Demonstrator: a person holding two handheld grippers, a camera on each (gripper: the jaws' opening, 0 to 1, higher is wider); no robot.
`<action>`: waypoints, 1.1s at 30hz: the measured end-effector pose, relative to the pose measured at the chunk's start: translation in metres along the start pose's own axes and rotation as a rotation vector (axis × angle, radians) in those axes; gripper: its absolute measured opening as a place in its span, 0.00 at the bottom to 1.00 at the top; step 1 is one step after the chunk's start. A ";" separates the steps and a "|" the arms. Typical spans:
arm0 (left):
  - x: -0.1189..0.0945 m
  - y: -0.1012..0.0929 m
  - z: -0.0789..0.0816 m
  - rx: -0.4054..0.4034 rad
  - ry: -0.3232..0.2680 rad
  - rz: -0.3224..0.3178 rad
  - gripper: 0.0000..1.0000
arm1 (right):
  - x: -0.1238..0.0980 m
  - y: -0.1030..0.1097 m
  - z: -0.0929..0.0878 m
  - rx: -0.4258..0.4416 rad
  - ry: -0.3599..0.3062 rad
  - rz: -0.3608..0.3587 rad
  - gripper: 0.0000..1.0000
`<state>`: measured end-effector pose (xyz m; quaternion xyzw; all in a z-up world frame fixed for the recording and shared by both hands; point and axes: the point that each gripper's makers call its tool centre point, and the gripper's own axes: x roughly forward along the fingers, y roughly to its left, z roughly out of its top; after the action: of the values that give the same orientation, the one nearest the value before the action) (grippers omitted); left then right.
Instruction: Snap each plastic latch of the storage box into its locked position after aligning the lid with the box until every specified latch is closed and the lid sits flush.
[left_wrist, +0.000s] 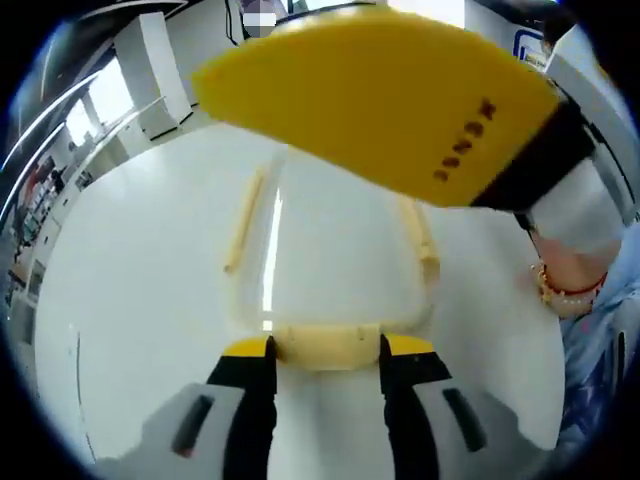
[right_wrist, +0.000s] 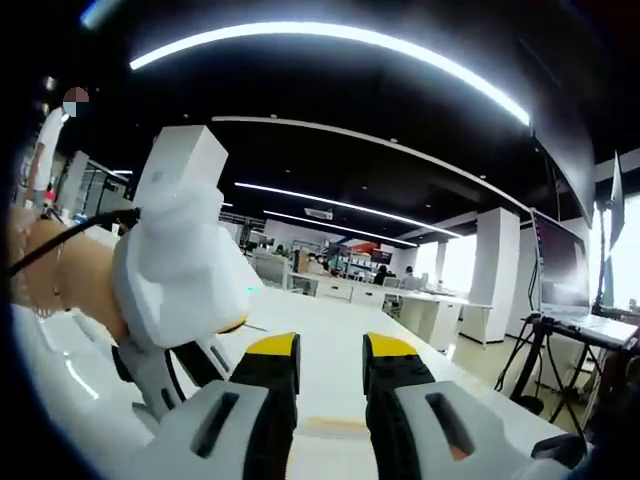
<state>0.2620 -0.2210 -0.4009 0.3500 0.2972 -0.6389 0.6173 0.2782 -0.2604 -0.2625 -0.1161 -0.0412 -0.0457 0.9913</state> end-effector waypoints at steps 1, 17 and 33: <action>-0.002 0.000 -0.003 -0.002 0.004 0.000 0.41 | 0.001 0.000 0.000 -0.002 0.002 0.004 0.24; -0.023 -0.007 -0.038 -0.052 0.056 -0.014 0.41 | 0.003 0.022 -0.020 -0.114 0.176 0.364 0.22; -0.029 -0.008 -0.051 -0.051 0.084 -0.018 0.41 | -0.018 -0.032 -0.113 -0.226 0.575 0.490 0.00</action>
<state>0.2581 -0.1624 -0.4075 0.3581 0.3424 -0.6214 0.6069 0.2656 -0.3164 -0.3665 -0.2133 0.2725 0.1575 0.9249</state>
